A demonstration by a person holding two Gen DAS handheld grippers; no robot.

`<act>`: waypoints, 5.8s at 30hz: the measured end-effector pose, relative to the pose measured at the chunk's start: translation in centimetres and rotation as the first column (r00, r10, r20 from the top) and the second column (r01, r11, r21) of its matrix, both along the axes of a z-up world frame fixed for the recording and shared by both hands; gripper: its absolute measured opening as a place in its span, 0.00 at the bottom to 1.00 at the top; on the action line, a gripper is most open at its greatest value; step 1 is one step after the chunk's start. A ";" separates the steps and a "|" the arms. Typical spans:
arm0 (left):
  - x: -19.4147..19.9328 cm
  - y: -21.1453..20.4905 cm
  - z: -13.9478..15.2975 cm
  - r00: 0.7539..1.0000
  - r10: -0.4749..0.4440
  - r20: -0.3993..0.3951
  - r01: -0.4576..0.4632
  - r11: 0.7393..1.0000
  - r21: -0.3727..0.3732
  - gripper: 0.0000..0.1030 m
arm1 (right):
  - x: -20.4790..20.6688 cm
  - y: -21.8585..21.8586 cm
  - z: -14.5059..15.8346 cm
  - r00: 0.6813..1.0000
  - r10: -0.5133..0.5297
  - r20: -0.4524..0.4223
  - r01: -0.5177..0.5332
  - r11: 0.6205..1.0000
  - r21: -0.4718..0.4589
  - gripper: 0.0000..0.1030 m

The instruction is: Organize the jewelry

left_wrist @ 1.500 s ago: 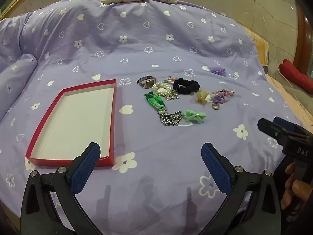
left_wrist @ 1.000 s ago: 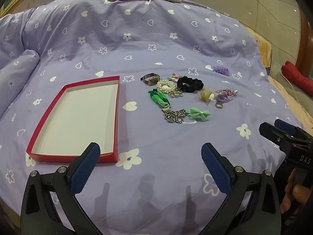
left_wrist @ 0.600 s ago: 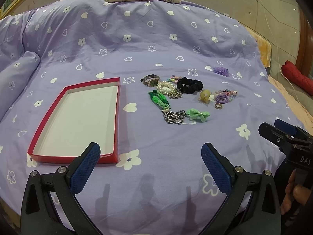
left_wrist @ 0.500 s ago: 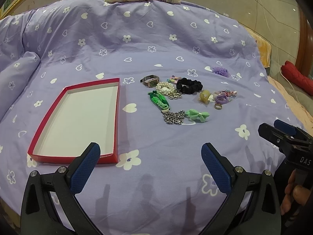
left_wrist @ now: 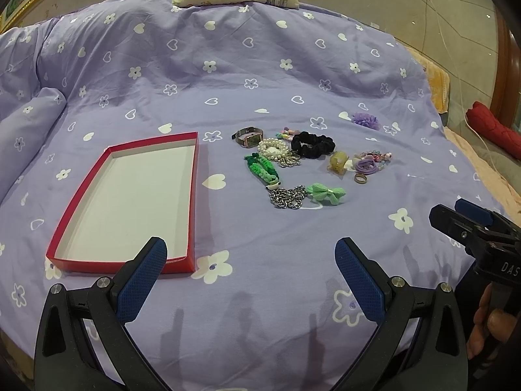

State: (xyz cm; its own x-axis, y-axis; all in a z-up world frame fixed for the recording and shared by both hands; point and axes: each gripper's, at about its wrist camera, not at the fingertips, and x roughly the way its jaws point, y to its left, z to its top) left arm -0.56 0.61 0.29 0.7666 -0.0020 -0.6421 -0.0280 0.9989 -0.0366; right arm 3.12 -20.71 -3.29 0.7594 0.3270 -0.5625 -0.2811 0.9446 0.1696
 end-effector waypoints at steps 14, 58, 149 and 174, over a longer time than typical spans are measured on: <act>0.1 -0.6 0.1 1.000 -0.007 -0.001 0.007 1.000 0.001 1.00 | 0.0 0.0 0.2 1.000 0.006 -0.004 -0.006 1.000 0.011 0.97; 9.3 -4.2 -1.4 0.973 -0.219 -0.074 0.215 0.974 -0.066 0.98 | 8.4 -2.8 -0.1 0.994 -0.036 -0.103 0.045 0.996 0.080 0.81; 6.8 24.0 -7.5 0.949 0.228 -0.218 -0.279 0.929 -0.244 0.05 | 9.4 30.1 -5.4 0.761 0.569 -0.310 -0.590 0.807 0.033 0.33; 6.4 21.5 -2.7 0.962 0.224 -0.158 -0.254 0.945 -0.206 0.47 | 9.3 24.0 -1.8 0.826 0.510 -0.240 -0.502 0.859 0.096 0.49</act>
